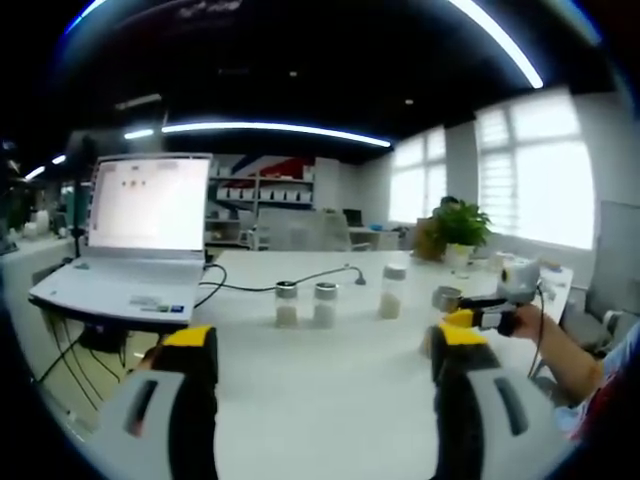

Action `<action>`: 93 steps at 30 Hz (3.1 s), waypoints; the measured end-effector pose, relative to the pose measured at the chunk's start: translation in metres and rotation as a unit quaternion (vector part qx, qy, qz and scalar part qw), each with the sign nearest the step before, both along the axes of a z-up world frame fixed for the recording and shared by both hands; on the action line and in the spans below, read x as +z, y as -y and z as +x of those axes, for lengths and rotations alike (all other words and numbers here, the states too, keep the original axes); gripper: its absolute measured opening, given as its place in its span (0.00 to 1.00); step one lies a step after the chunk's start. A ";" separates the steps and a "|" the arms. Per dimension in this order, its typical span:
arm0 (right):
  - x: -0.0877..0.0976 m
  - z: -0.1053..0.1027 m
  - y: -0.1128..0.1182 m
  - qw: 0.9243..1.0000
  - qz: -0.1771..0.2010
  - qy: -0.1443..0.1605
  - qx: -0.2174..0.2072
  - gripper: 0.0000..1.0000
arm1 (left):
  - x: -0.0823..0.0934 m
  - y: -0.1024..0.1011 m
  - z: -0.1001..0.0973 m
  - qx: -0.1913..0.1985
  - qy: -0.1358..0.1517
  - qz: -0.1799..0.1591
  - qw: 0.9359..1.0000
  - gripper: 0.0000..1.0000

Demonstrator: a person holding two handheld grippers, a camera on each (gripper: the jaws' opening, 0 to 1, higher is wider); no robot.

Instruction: Rotate the seasoning bottle until the label or dispensing opening points toward the visible target arrow and the bottle remains upright within the marked orientation range

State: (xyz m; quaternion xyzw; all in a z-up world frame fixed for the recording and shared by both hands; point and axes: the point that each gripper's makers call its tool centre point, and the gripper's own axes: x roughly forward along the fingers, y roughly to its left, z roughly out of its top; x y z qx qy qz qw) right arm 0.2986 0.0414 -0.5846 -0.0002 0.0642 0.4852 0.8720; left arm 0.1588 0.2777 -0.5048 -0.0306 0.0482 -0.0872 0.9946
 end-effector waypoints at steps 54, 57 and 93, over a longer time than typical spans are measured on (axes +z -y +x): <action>-0.008 0.008 -0.004 0.988 -0.029 0.020 -0.150 0.36 | -0.006 0.000 0.008 -0.001 -0.012 0.000 1.000 0.93; -0.008 0.008 -0.004 0.986 -0.031 0.020 -0.162 0.36 | -0.006 0.000 0.007 -0.001 -0.011 -0.001 1.000 0.93; -0.011 0.010 -0.002 0.960 -0.048 0.025 -0.276 0.37 | -0.010 0.003 0.012 -0.004 -0.019 -0.001 1.000 0.93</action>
